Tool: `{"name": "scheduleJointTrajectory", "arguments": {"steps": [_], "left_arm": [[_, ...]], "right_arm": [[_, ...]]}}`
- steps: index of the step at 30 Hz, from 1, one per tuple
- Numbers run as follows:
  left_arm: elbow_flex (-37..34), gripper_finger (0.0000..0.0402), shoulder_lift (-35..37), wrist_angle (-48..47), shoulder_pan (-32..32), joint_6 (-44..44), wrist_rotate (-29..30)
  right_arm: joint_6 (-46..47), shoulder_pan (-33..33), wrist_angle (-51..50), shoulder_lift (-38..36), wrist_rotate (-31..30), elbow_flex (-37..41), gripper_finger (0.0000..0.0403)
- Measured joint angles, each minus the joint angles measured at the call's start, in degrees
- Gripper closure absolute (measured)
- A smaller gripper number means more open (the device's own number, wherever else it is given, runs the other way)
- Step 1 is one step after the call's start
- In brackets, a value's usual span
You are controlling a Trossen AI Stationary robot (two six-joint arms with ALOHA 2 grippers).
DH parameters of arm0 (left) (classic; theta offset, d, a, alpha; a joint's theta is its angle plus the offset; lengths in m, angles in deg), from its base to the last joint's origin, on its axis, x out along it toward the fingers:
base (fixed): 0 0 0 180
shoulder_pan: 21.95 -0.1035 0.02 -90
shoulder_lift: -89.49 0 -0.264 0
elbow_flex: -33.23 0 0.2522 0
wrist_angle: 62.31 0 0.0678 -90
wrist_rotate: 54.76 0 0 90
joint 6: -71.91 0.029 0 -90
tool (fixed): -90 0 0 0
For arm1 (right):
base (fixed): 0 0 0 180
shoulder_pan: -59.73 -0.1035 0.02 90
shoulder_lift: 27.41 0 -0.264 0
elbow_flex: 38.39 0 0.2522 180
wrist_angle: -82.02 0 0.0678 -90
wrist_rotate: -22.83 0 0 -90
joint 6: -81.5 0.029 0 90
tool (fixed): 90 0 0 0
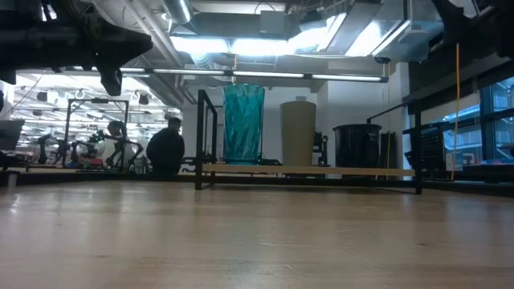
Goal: Stack small to large cups/mugs on shelf
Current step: Return to Home Position
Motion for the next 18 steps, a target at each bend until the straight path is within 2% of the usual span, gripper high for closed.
{"name": "scheduleJointTrajectory", "arguments": {"steps": [3, 6, 9, 15, 18], "left_arm": [[0.0, 0.036, 0.0, -2.0, 0.0, 0.0, 0.0], [0.0, 0.036, 0.0, -4.3, 0.0, 0.0, 0.0], [0.0, 0.036, 0.0, -6.7, 0.0, 0.0, 1.0], [0.0, 0.036, 0.0, -12.8, 0.0, 0.0, 2.4], [0.0, 0.036, 0.0, -16.5, 0.0, -0.8, -2.0]], "right_arm": [[0.7, 0.0, 2.5, 0.0, 2.4, 2.5, 0.0249], [1.3, 0.0, 0.7, 0.0, 2.5, 2.6, 0.0249], [-3.0, 0.0, -0.6, 0.0, 3.8, 2.6, 0.0249], [-13.0, 0.0, -11.2, 0.0, 6.2, 2.6, 0.0249], [-14.4, 0.0, -16.5, 0.0, 6.0, 2.6, 0.0249]]}}
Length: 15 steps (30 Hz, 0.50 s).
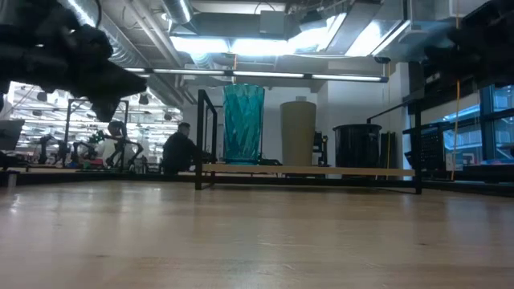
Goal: Stack small to large cups/mugs on shelf
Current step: Return to Home Position
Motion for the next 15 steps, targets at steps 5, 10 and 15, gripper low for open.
{"name": "scheduleJointTrajectory", "arguments": {"steps": [5, 10, 15], "left_arm": [[0.0, 0.036, 0.0, -6.0, 0.0, -2.3, -15.2], [0.0, 0.036, -0.1, -12.2, 0.0, -2.3, -18.4], [0.0, 0.036, -0.1, -12.4, 0.0, -2.3, -16.1]], "right_arm": [[-0.5, 0.0, -2.7, 0.2, -0.6, 0.0, 0.0249], [-0.5, 0.0, -2.7, 0.2, -0.6, 0.0, 0.0249], [-0.5, 0.0, -2.7, 0.2, -0.6, 0.0, 0.0249]]}}
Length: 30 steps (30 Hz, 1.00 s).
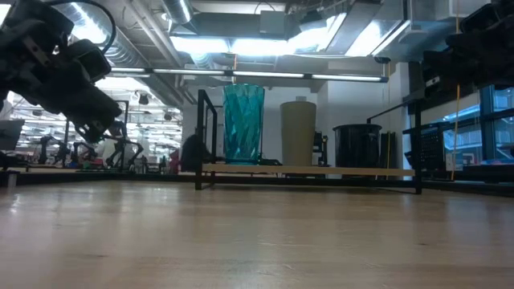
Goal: Stack small to large cups/mugs on shelf
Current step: Return to Home Position
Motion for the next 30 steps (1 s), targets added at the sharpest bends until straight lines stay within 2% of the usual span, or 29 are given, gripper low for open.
{"name": "scheduleJointTrajectory", "arguments": {"steps": [30], "left_arm": [[0.0, 0.036, 0.0, 0.0, 0.0, 0.0, 1.1]], "right_arm": [[0.0, 0.0, 0.0, 0.0, 0.0, 0.0, 0.0249]]}}
